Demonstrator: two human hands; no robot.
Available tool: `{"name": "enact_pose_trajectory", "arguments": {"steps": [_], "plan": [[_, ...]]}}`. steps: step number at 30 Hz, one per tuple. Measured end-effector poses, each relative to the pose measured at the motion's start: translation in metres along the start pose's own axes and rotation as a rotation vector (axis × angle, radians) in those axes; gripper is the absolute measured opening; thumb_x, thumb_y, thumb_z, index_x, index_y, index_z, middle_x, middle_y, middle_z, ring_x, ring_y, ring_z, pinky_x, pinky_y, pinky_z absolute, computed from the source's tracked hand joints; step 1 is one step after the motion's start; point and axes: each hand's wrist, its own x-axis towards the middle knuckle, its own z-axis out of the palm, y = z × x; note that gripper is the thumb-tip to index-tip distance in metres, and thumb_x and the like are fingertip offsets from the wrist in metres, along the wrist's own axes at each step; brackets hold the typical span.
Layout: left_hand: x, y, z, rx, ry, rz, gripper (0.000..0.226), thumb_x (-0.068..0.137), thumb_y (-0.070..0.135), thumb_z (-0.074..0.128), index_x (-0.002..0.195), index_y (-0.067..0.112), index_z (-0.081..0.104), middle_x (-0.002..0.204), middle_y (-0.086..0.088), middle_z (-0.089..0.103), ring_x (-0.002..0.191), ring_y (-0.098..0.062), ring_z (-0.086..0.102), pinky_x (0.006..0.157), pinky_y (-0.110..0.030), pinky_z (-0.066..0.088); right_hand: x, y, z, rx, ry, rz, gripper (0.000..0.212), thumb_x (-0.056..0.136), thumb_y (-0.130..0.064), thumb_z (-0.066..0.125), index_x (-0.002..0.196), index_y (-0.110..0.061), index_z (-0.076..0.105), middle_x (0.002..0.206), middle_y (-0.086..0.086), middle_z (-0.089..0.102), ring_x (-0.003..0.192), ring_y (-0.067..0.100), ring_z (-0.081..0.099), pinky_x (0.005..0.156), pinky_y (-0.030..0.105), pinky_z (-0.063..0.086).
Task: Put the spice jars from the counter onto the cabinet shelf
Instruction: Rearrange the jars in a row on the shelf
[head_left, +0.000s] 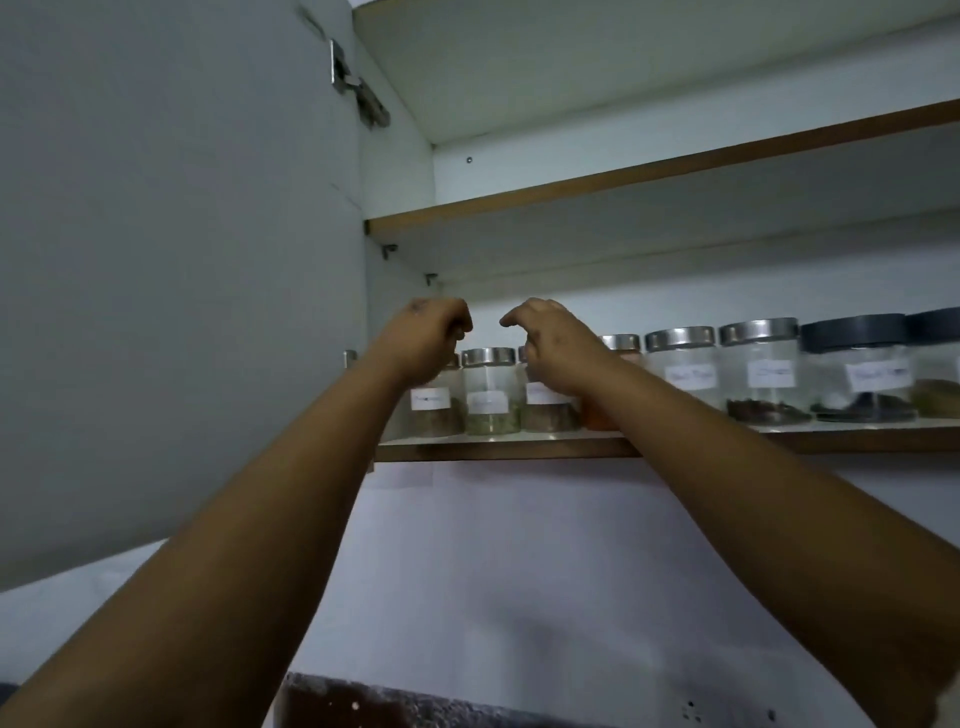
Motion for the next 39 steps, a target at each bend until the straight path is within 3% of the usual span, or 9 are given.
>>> {"name": "enact_pose_trajectory", "arguments": {"steps": [3, 8, 16, 19, 24, 28, 34, 37, 39], "plan": [[0.028, -0.027, -0.006, 0.131, -0.152, -0.051, 0.024, 0.096, 0.008, 0.050, 0.117, 0.013, 0.063, 0.118, -0.010, 0.063, 0.108, -0.025, 0.057, 0.096, -0.038, 0.049, 0.036, -0.011, 0.007, -0.112, -0.175, 0.071, 0.049, 0.094, 0.000, 0.045, 0.140, -0.017, 0.050, 0.142, 0.005, 0.048, 0.128, 0.023, 0.046, 0.104, 0.032, 0.042], [0.056, -0.040, 0.002, 0.250, -0.414, -0.074, 0.037, 0.095, 0.025, 0.059, 0.130, 0.013, 0.060, 0.133, -0.006, 0.059, 0.125, -0.024, 0.052, 0.107, -0.035, 0.039, 0.059, -0.024, 0.017, -0.221, -0.337, 0.151, 0.060, 0.090, 0.008, 0.045, 0.144, -0.017, 0.044, 0.145, 0.005, 0.048, 0.127, 0.022, 0.050, 0.100, 0.028, 0.045], [0.085, -0.055, 0.035, 0.381, -0.668, 0.002, 0.050, 0.094, 0.008, 0.056, 0.142, 0.017, 0.048, 0.142, -0.002, 0.053, 0.128, -0.020, 0.051, 0.112, -0.035, 0.037, 0.082, -0.029, 0.042, -0.487, -0.414, 0.099, 0.043, 0.094, 0.000, 0.045, 0.132, -0.014, 0.059, 0.133, 0.004, 0.059, 0.117, 0.023, 0.056, 0.095, 0.029, 0.047], [0.098, -0.067, 0.050, 0.350, -0.676, -0.017, 0.053, 0.092, 0.004, 0.055, 0.144, 0.012, 0.045, 0.141, -0.005, 0.054, 0.126, -0.023, 0.053, 0.110, -0.038, 0.040, 0.095, -0.027, 0.057, -0.615, -0.482, 0.123, 0.039, 0.093, -0.001, 0.047, 0.130, -0.008, 0.058, 0.130, 0.007, 0.058, 0.111, 0.024, 0.056, 0.094, 0.030, 0.049], [0.114, -0.079, 0.072, 0.370, -0.705, 0.007, 0.045, 0.089, 0.015, 0.063, 0.133, 0.023, 0.059, 0.130, -0.002, 0.061, 0.114, -0.022, 0.059, 0.104, -0.040, 0.046, 0.115, -0.026, 0.085, -0.735, -0.575, 0.163, 0.028, 0.094, -0.005, 0.052, 0.121, -0.005, 0.058, 0.106, 0.008, 0.057, 0.088, 0.021, 0.046, 0.074, 0.026, 0.039], [0.119, -0.085, 0.082, 0.399, -0.703, 0.090, 0.046, 0.092, 0.021, 0.062, 0.137, 0.028, 0.054, 0.137, 0.001, 0.057, 0.122, -0.020, 0.054, 0.106, -0.034, 0.042, 0.123, -0.013, 0.096, -0.710, -0.544, 0.193, 0.035, 0.091, -0.005, 0.055, 0.126, -0.009, 0.057, 0.120, 0.005, 0.061, 0.104, 0.022, 0.057, 0.079, 0.027, 0.045], [0.143, -0.091, 0.106, 0.395, -0.685, 0.024, 0.045, 0.085, 0.019, 0.072, 0.129, 0.022, 0.063, 0.132, 0.001, 0.060, 0.118, -0.022, 0.056, 0.103, -0.036, 0.046, 0.129, -0.005, 0.116, -0.715, -0.574, 0.249, 0.033, 0.091, -0.004, 0.057, 0.124, -0.007, 0.056, 0.118, 0.009, 0.057, 0.092, 0.021, 0.050, 0.085, 0.027, 0.045], [0.150, -0.090, 0.126, 0.433, -0.661, 0.008, 0.039, 0.087, 0.018, 0.068, 0.126, 0.012, 0.064, 0.128, -0.006, 0.062, 0.108, -0.022, 0.058, 0.101, -0.035, 0.047, 0.127, 0.001, 0.117, -0.716, -0.612, 0.257, 0.045, 0.092, -0.005, 0.056, 0.137, -0.007, 0.046, 0.132, 0.010, 0.052, 0.112, 0.023, 0.053, 0.093, 0.028, 0.043], [0.150, -0.090, 0.132, 0.459, -0.641, 0.023, 0.038, 0.089, 0.018, 0.066, 0.126, 0.010, 0.063, 0.122, -0.006, 0.063, 0.099, -0.021, 0.055, 0.099, -0.033, 0.047, 0.123, 0.004, 0.118, -0.668, -0.645, 0.304, 0.061, 0.092, -0.003, 0.055, 0.148, -0.007, 0.029, 0.144, 0.013, 0.043, 0.128, 0.027, 0.047, 0.098, 0.031, 0.041]]}}
